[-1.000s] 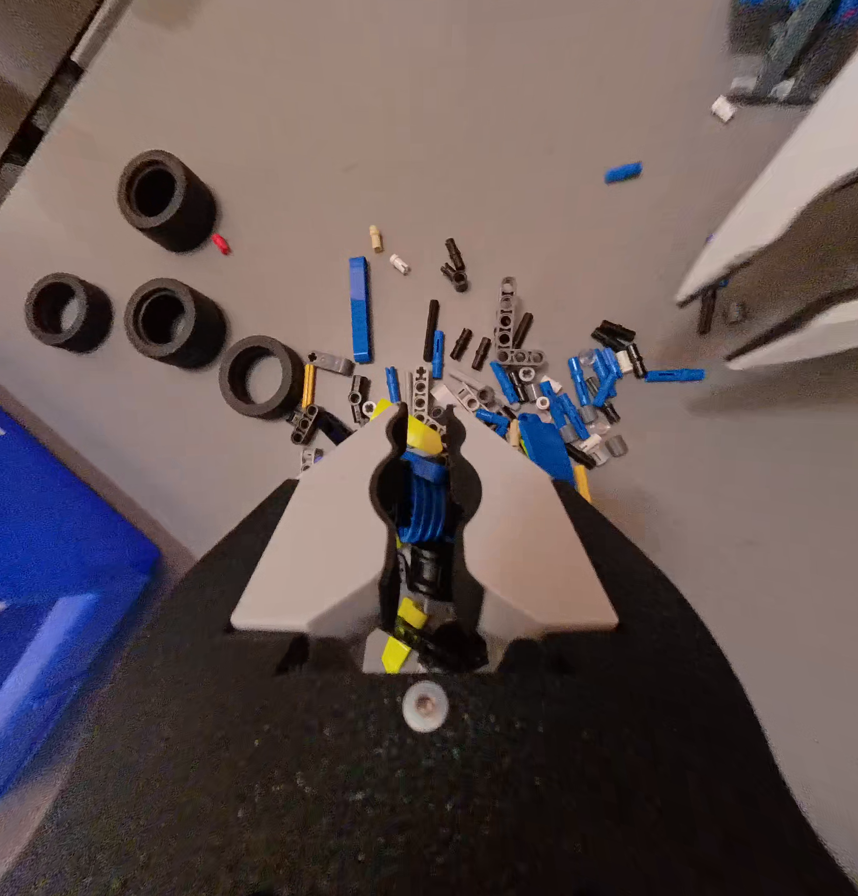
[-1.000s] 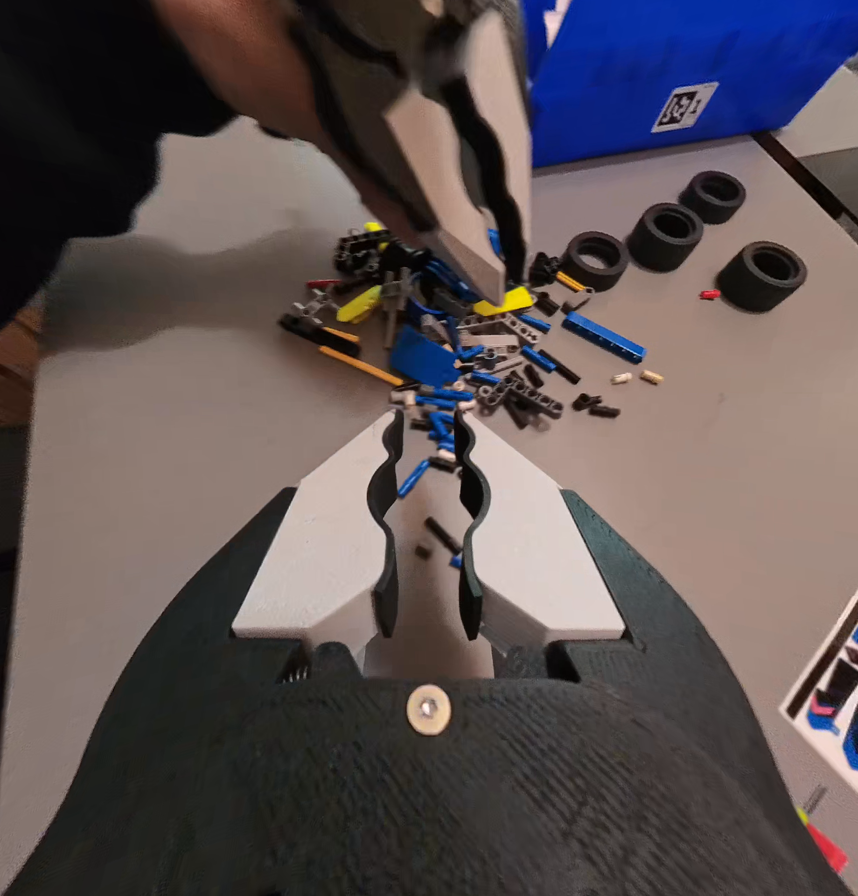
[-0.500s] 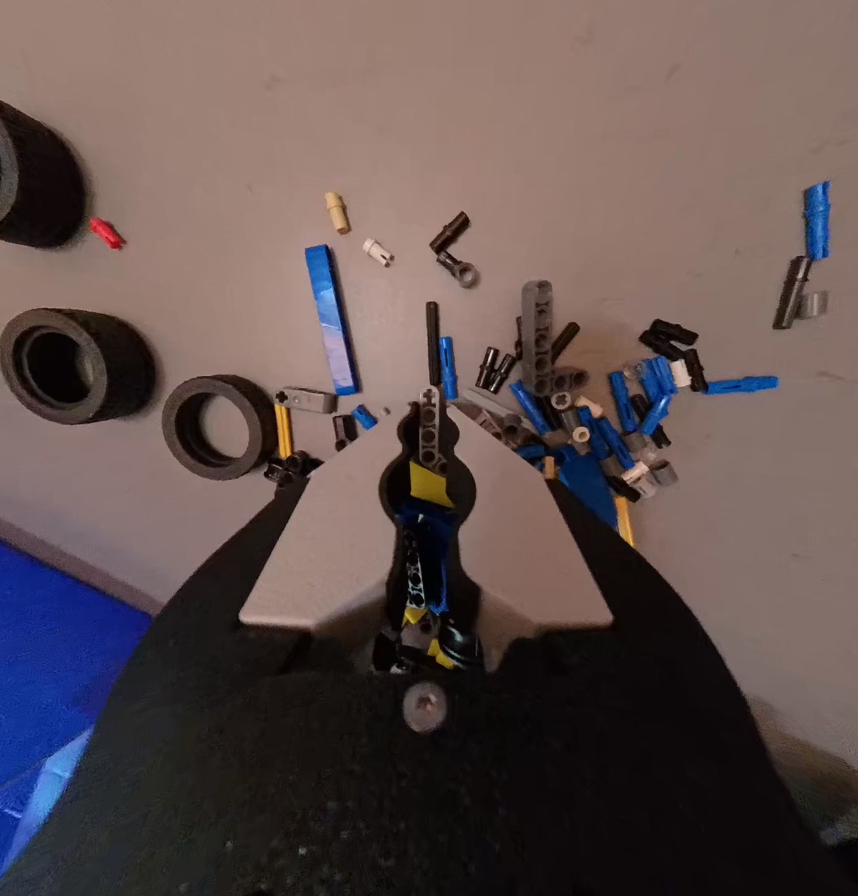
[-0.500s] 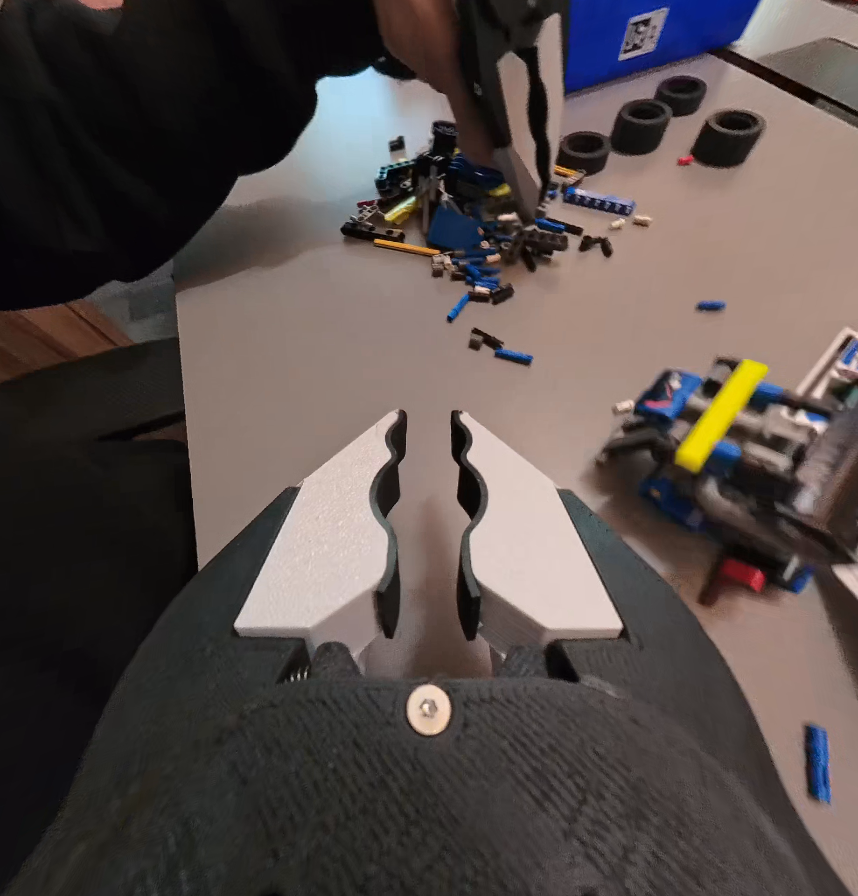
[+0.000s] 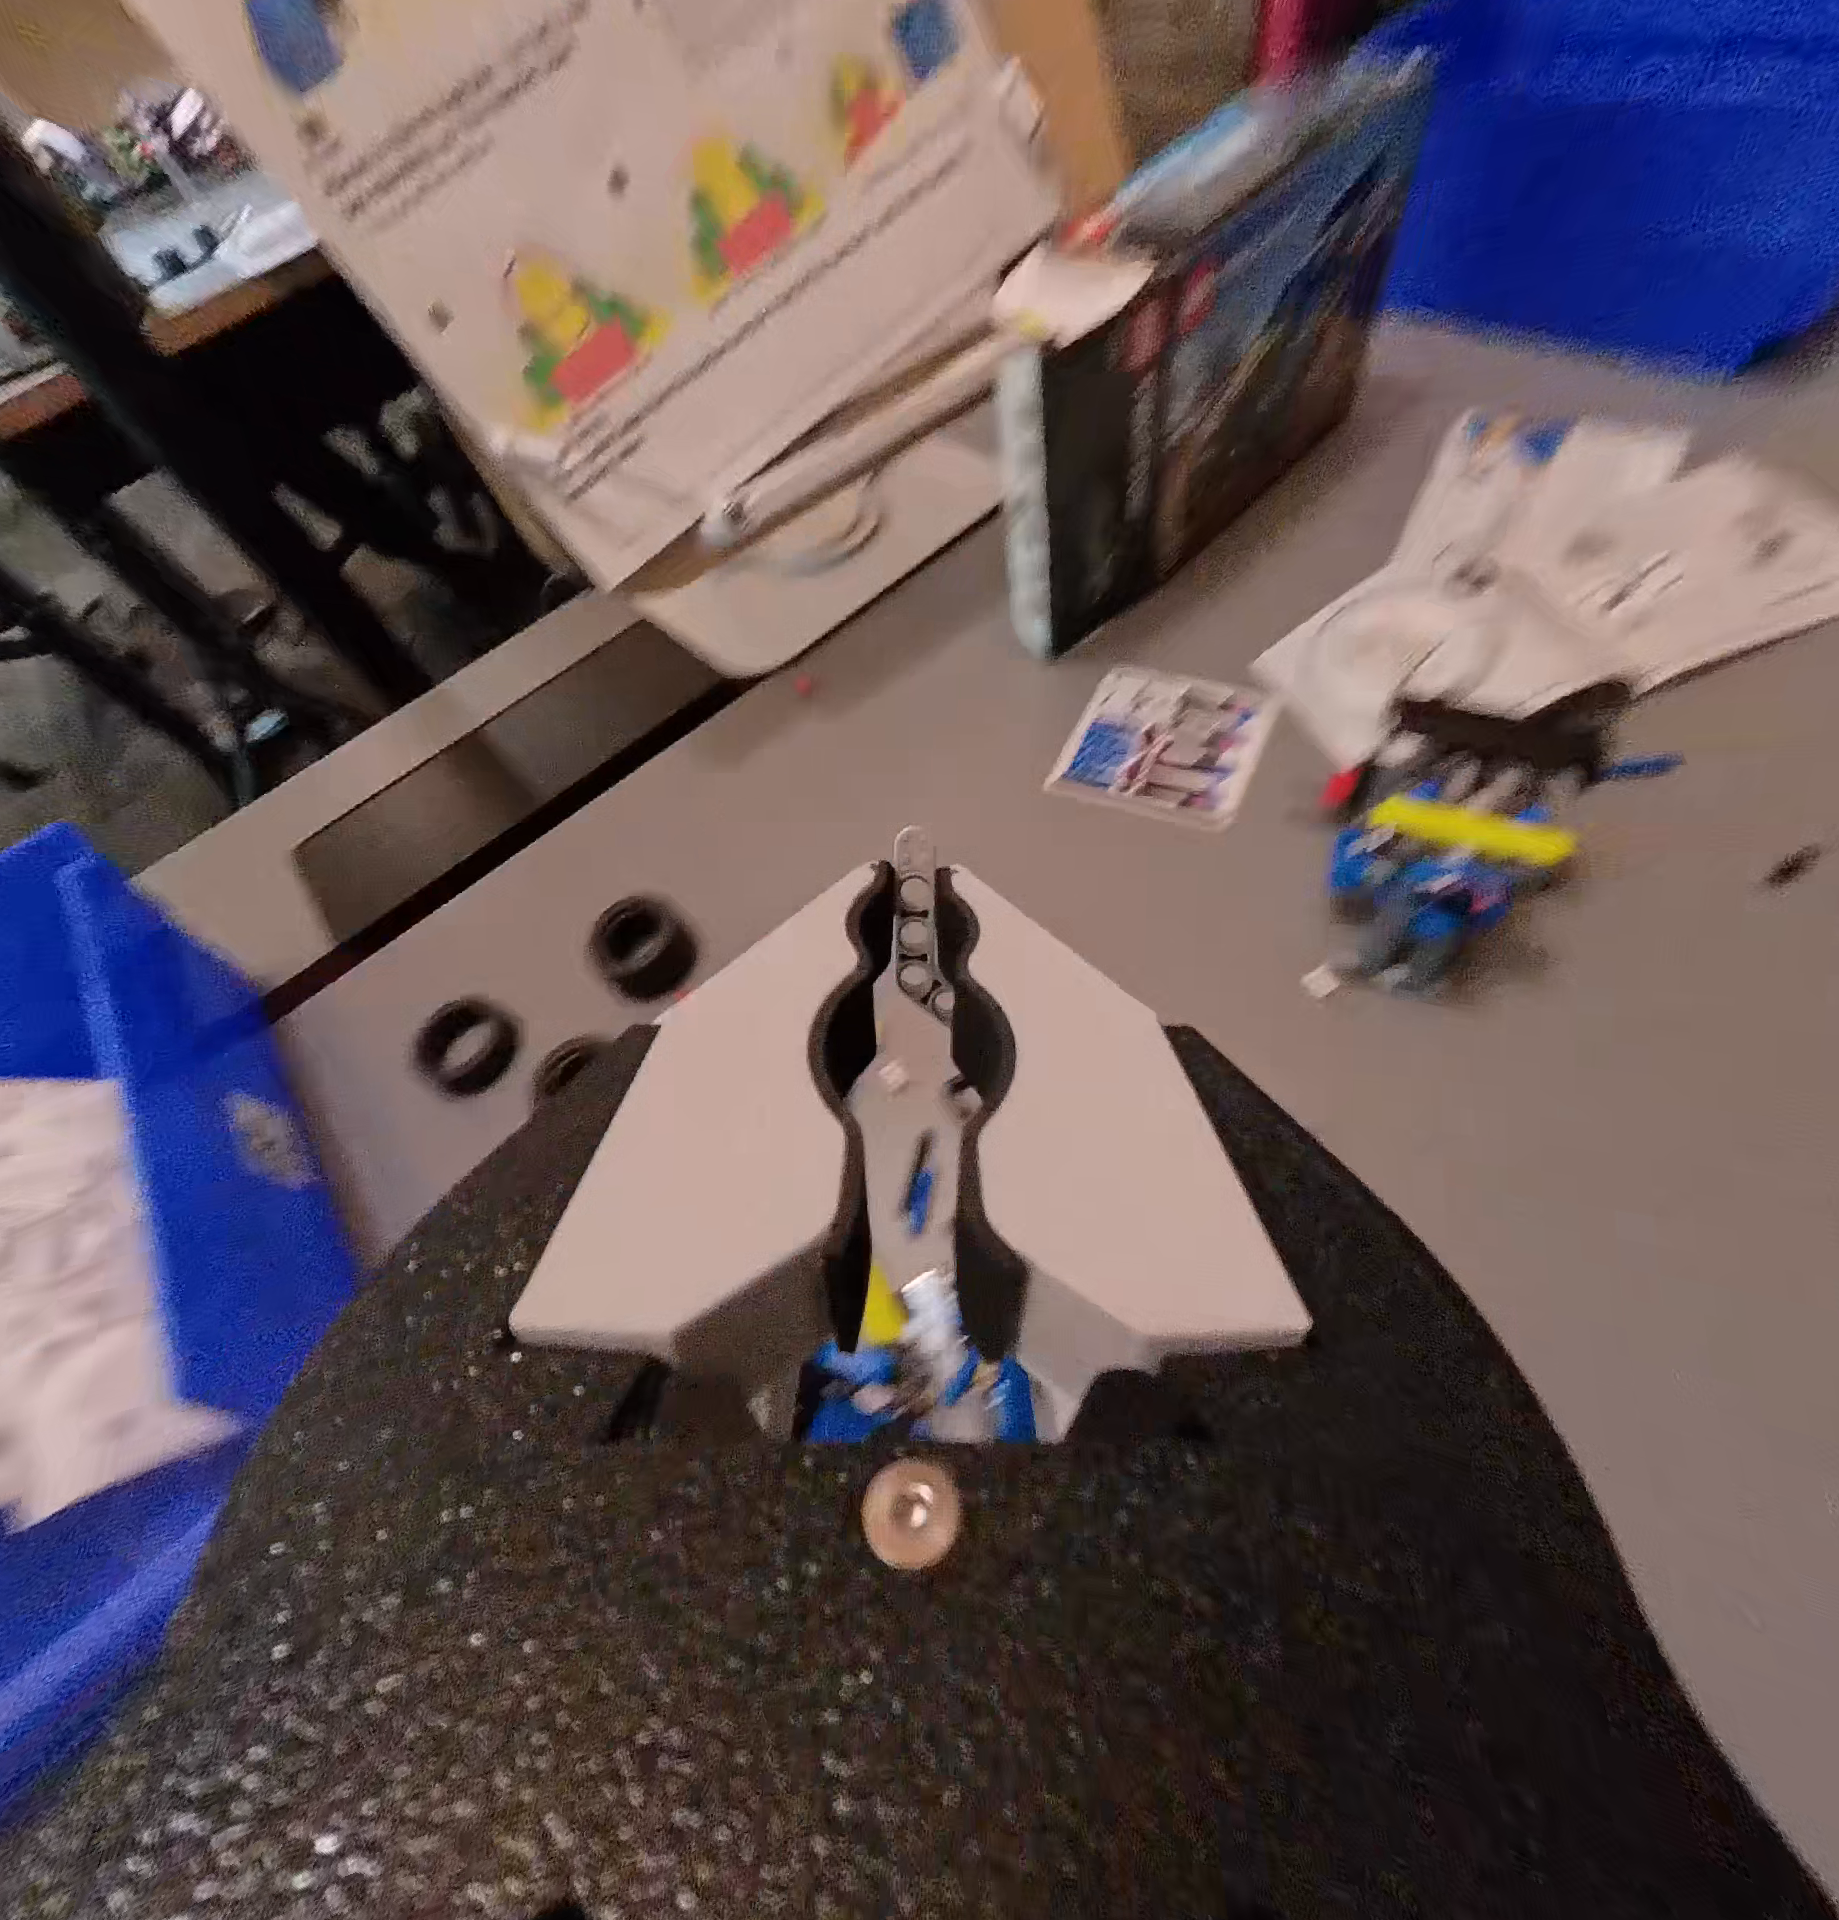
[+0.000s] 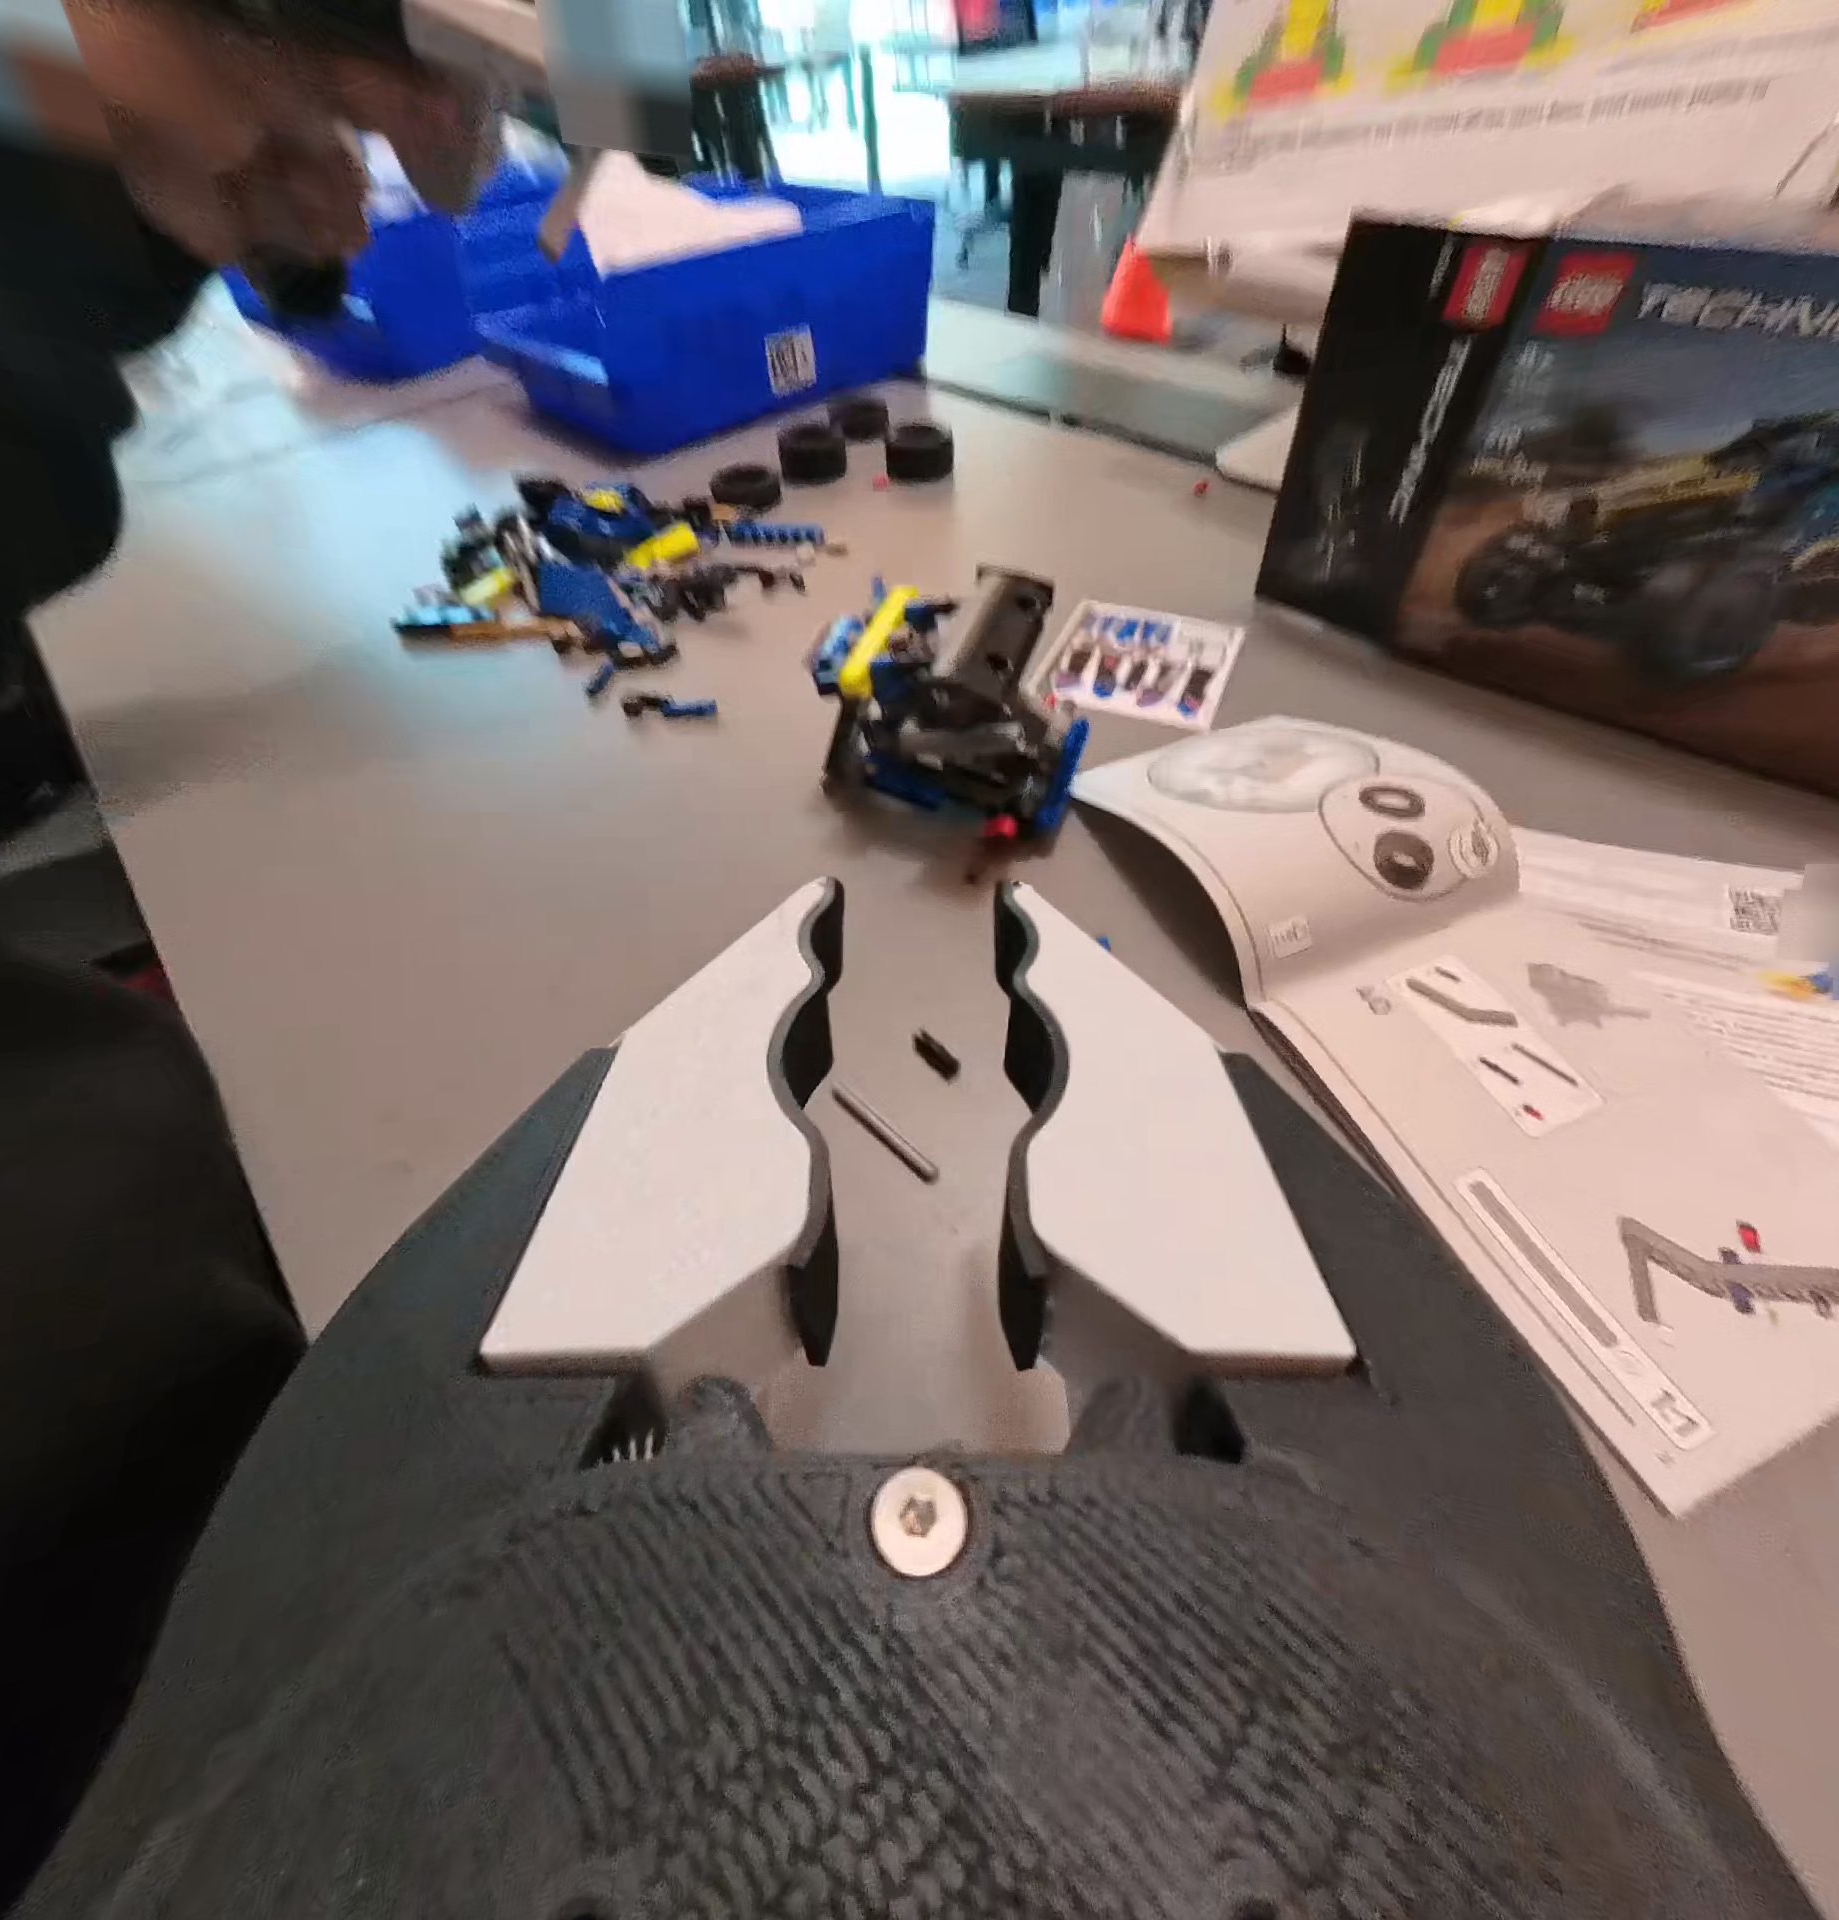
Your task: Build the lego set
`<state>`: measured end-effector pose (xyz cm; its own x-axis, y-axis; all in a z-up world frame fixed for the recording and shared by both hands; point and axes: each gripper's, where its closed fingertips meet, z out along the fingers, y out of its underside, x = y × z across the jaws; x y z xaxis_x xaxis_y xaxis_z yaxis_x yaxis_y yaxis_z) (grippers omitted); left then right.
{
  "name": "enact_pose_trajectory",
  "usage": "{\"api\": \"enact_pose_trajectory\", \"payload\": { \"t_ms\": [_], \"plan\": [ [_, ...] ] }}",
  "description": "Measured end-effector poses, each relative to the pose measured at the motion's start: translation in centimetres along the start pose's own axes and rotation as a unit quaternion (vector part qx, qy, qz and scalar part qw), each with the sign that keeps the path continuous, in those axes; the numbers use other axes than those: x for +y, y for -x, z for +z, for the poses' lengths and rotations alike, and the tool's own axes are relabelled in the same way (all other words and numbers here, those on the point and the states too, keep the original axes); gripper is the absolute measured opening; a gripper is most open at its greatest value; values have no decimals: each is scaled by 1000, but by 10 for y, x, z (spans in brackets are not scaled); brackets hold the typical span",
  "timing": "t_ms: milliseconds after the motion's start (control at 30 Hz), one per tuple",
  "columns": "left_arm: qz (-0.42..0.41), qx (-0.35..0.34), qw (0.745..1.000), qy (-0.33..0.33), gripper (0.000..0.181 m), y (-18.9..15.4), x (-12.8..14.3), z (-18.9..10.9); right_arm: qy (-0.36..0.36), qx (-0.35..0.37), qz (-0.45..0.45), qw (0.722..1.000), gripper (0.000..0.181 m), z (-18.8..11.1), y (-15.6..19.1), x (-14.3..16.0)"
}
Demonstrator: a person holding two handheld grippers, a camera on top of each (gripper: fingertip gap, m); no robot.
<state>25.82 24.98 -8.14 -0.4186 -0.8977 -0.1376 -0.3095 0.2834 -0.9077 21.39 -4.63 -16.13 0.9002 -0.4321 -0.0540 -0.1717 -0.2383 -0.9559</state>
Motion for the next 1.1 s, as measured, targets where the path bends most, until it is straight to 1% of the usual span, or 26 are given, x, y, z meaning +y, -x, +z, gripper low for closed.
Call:
{"api": "enact_pose_trajectory", "payload": {
  "t_ms": [67, 133, 167, 200, 233, 267, 367, 433, 500, 533, 567, 600, 667, 700, 733, 767, 800, 867, 933, 1033, 1100],
  "plan": [
    [-58, 89, 991, -84, 4, -74, -30, 8, -56, -20, 5, 998, 32, 2, 14, -11],
    [-102, 143, 977, -120, 4, -145, -37, 27, -88, -53, -4, 995, 34, 10, 33, -15],
    [-116, 166, 971, -124, 4, -177, -35, 38, -85, -54, -9, 995, 36, 15, 35, -13],
    [-134, 180, 966, -130, 4, -202, -34, 49, -76, -51, -11, 996, 40, 19, 35, -10],
    [-154, 186, 960, -140, 4, -219, -34, 58, -72, -54, -10, 996, 43, 22, 34, -9],
    [-174, 189, 955, -149, 4, -230, -34, 66, -77, -55, -7, 995, 40, 22, 33, -11],
    [-234, 191, 937, -175, 4, -246, -39, 83, -113, -34, 11, 993, 33, 14, 20, -22],
    [-275, 201, 922, -184, 4, -251, -42, 89, -120, -28, 23, 992, 30, 11, 14, -22],
    [-321, 217, 902, -192, 4, -254, -44, 93, -122, -24, 20, 992, 21, 9, 10, -18],
    [-337, 223, 895, -191, 4, -255, -43, 95, -129, -19, 14, 991, 12, 7, 8, -19],
    [-340, 226, 894, -185, 4, -257, -41, 98, -145, -19, 8, 989, 7, 2, 8, -23],
    [-341, 223, 895, -183, 5, -257, -39, 100, -158, -17, 4, 987, 5, -1, 7, -26],
    [-347, 210, 895, -188, 4, -255, -37, 100, -142, -21, 9, 990, 20, 2, 6, -20],
    [-348, 205, 895, -188, 4, -255, -36, 100, -130, -37, 15, 991, 35, 5, 10, -16],
    [-350, 194, 896, -190, 4, -253, -35, 101, -118, -57, 13, 991, 39, 7, 17, -12],
    [-351, 184, 897, -195, 4, -251, -35, 102, -106, -59, 4, 993, 39, 10, 20, -9],
    [-349, 185, 898, -194, 4, -252, -36, 103, -106, -41, -9, 993, 39, 11, 18, -9],
    [-350, 198, 897, -183, 4, -260, -35, 104, -137, -13, -16, 990, 28, 9, 14, -17],
    [-342, 199, 901, -178, 4, -267, -32, 105, -163, -17, -1, 987, 20, 4, 12, -23],
    [-319, 198, 910, -173, 5, -267, -28, 103, -141, -19, -10, 990, 13, -2, 5, -18],
    [-272, 221, 924, -152, 6, -275, -22, 100, -112, -50, -1, 992, 8, -12, -4, -12]
  ]
}}
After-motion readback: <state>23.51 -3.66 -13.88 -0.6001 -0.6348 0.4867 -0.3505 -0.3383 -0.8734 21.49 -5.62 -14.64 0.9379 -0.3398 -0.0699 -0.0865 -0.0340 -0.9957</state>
